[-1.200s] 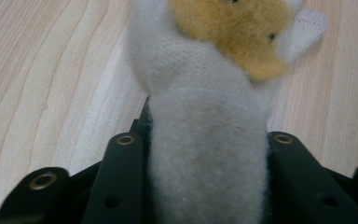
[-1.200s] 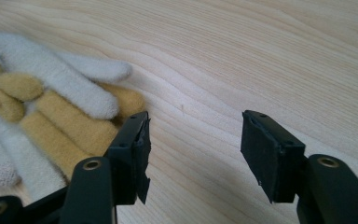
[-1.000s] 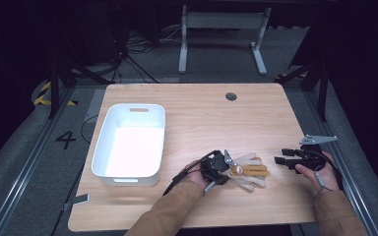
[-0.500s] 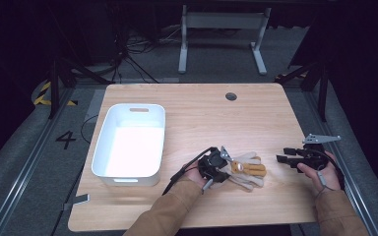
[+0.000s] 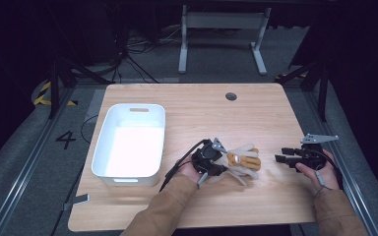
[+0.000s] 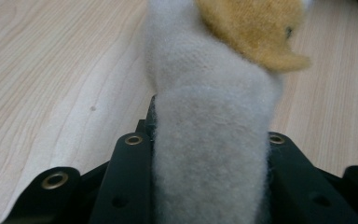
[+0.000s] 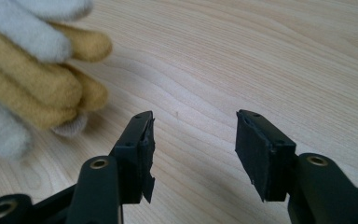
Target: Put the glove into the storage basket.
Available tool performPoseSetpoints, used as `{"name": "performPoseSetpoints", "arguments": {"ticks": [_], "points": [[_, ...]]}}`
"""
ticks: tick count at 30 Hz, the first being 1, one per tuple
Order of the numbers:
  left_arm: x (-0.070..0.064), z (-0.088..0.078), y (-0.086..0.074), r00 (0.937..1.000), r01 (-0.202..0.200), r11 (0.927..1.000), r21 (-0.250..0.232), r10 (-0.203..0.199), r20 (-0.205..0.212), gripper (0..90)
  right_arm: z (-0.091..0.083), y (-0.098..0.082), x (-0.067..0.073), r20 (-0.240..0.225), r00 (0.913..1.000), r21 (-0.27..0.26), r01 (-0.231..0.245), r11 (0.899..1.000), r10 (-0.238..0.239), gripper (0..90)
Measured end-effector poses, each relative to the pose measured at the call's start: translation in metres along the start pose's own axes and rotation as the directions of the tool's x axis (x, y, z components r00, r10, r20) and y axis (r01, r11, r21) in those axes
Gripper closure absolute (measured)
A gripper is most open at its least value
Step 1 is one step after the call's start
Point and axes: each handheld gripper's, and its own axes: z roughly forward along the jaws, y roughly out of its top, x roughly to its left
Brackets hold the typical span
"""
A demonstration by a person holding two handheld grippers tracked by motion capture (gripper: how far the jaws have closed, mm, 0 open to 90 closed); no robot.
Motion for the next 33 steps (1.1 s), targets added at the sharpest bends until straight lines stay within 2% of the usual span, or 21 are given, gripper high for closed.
{"name": "performPoseSetpoints", "arguments": {"ticks": [7, 13, 20, 28, 33], "points": [[0.002, -0.011, 0.002, 0.9996, 0.026, 0.9995, -0.018, -0.027, -0.013, 69.1, 0.002, 0.0, 0.0, -0.008, 1.0, 0.007, 0.005, 1.0, -0.005, 48.6], [0.007, -0.023, 0.004, 0.9984, 0.054, 0.998, -0.033, -0.055, -0.016, 69.0, 0.005, -0.003, -0.001, -0.017, 0.9985, 0.032, 0.052, 0.998, -0.052, 55.7], [0.011, -0.037, 0.004, 0.9964, 0.076, 0.9948, -0.068, -0.078, -0.032, 69.0, 0.007, -0.002, -0.001, -0.01, 0.9983, 0.046, 0.057, 0.997, -0.057, 55.9], [0.012, -0.045, -0.001, 0.9928, 0.103, 0.9915, -0.079, -0.107, -0.053, 69.0, 0.014, 0.003, -0.001, -0.007, 0.9967, 0.053, 0.081, 0.995, -0.08, 56.8], [0.011, -0.055, 0.002, 0.9877, 0.132, 0.987, -0.093, -0.139, -0.073, 69.0, 0.023, 0.012, 0.0, -0.03, 0.9942, 0.067, 0.105, 0.992, -0.104, 58.1]]}}
